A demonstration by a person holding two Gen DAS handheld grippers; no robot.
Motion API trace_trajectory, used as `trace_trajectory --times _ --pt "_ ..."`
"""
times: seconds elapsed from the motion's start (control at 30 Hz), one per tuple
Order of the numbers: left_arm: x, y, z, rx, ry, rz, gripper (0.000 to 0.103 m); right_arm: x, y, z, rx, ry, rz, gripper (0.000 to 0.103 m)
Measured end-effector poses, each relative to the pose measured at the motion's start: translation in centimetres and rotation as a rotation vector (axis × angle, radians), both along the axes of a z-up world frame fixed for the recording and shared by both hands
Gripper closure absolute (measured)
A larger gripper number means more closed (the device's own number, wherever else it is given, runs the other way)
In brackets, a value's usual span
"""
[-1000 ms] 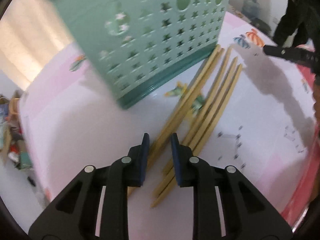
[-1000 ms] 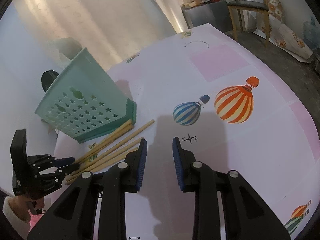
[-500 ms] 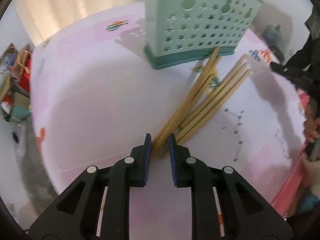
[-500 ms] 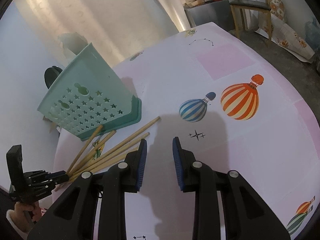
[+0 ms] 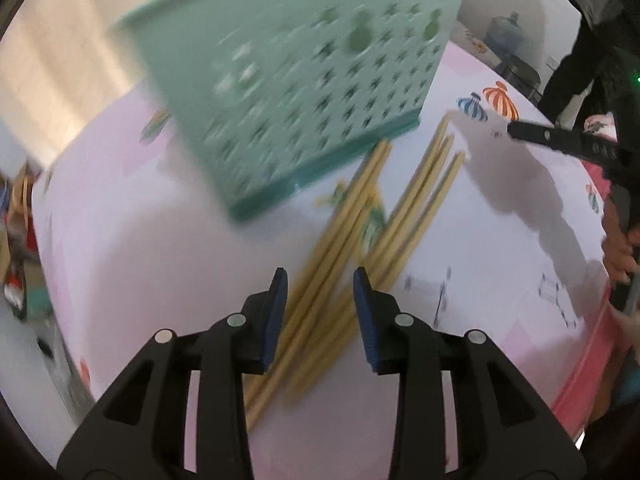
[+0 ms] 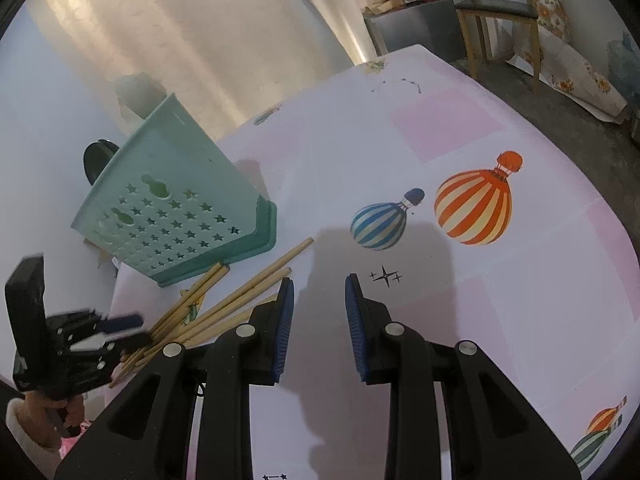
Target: Organize utensils
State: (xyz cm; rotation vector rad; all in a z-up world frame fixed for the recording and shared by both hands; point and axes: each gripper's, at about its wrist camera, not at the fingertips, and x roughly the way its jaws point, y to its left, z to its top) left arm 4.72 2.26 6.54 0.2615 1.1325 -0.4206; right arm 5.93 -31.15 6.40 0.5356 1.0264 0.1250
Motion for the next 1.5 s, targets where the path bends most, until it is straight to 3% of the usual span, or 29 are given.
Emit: trace_trajectory --times 0.1,0.2,0.33,0.57,0.7,0.77,0.97,1.03,1.1,1.17,1.27,1.5 --pt "2.3 -2.0 -0.6 -0.028 0.009 -0.021 0.072 0.1 0.1 -0.2 0.007 0.012 0.004 0.076" --pt "3.6 -3.5 -1.3 -0.028 0.02 -0.045 0.085 0.1 0.2 0.0 0.013 0.012 0.01 0.076" --pt "4.1 -4.2 -1.6 -0.07 0.028 -0.053 0.086 0.2 -0.1 0.2 0.017 0.008 0.012 0.076" --pt "4.5 -4.9 -1.7 -0.077 0.043 -0.064 0.086 0.4 -0.1 0.2 0.04 0.011 0.017 0.076" --pt "3.8 -4.3 -0.7 -0.073 0.008 -0.066 0.103 0.1 0.1 0.6 0.039 0.005 0.023 0.076" --pt "3.7 -3.7 -0.2 -0.089 0.015 -0.058 0.103 0.0 0.2 0.9 0.039 -0.001 0.023 0.076" --pt "3.3 -2.5 -0.4 -0.019 0.021 -0.028 0.103 -0.2 0.3 1.8 0.036 -0.026 0.027 0.076" --pt "3.4 -2.4 -0.1 -0.036 0.005 -0.013 0.103 -0.2 0.4 2.0 0.033 -0.031 0.028 0.076" --pt "3.5 -3.1 0.0 -0.051 0.004 -0.032 0.103 -0.1 0.5 1.9 0.04 -0.023 0.032 0.076" --pt "3.6 -4.5 -0.3 0.003 -0.014 -0.073 0.103 -0.1 0.6 1.8 0.046 -0.017 0.035 0.076" --pt "3.8 -5.8 -0.9 0.014 0.004 -0.114 0.101 -0.2 0.5 1.8 0.038 -0.019 0.036 0.076" --pt "3.9 -6.9 -1.0 0.006 0.03 -0.152 0.098 0.2 -0.4 1.1 0.053 0.0 0.007 0.076"
